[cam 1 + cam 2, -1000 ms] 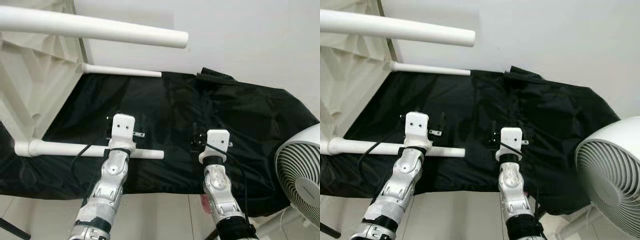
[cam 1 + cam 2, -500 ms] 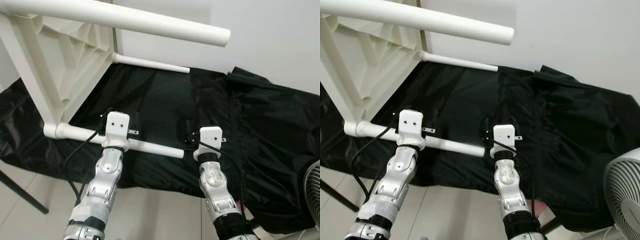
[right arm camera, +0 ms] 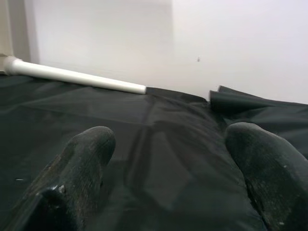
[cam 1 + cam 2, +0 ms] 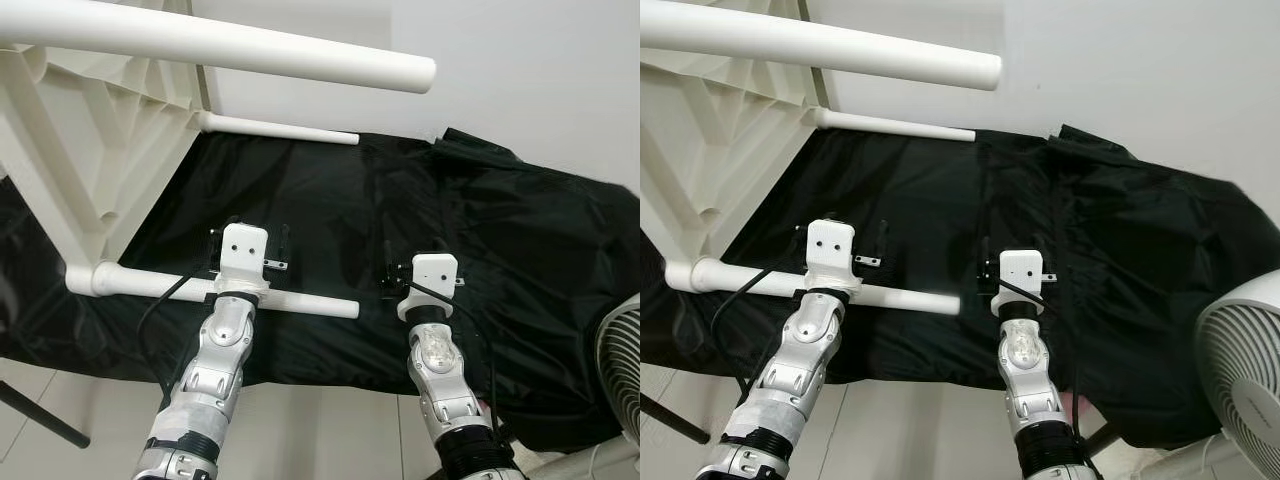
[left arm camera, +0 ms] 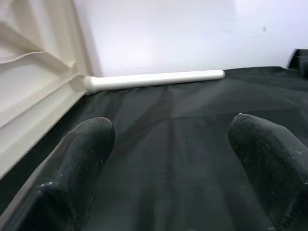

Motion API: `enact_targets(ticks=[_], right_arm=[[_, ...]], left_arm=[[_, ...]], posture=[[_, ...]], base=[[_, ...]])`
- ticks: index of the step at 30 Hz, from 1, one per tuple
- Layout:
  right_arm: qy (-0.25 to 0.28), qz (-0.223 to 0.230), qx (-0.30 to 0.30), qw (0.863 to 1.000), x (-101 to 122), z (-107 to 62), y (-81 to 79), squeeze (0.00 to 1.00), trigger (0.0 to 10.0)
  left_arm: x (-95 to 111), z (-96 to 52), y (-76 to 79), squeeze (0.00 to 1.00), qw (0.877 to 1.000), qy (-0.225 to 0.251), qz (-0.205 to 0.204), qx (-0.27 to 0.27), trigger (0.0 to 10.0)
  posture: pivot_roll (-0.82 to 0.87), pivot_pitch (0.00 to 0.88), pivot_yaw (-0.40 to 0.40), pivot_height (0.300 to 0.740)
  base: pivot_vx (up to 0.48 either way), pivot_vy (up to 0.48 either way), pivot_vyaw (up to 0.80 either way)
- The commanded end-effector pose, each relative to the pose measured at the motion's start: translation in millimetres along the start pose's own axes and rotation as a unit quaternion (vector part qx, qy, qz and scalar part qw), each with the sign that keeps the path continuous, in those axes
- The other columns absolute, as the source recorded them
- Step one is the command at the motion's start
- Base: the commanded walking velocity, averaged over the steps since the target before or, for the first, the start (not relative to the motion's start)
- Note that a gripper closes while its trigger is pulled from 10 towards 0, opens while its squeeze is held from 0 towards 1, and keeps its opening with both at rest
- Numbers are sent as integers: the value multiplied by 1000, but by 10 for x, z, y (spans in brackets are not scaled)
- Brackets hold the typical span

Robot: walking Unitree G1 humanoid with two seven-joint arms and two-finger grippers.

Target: Building children table

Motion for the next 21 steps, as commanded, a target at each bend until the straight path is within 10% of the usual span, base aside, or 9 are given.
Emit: enact_targets(ticks=[1,21], right_arm=[[0,1,0,1000,-4,-16,-13,0,10000],[-6,-3,5,1000,-48,-105,-31,0,10000]], left_arm=[[-27,-5,-29,0,1000,-8,4,-4,10000],[6,-55,43,0,999,4,31,-27,10000]], posture=[[-30,34,-14,740],[-26,33,-8,740]], base=[[0,465,0],[0,359,0]])
Point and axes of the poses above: a point about 5 cm out from each wrist's last joint towards the gripper, its own z axis pointing out of the wrist towards the gripper, its own x axis along the axis of the wrist's last joint, y = z × x, the point moved 2 cm from there along z, pointing out of the wrist towards the gripper, and after that the axes turned 3 degrees about -z, right-handed, at the moved point
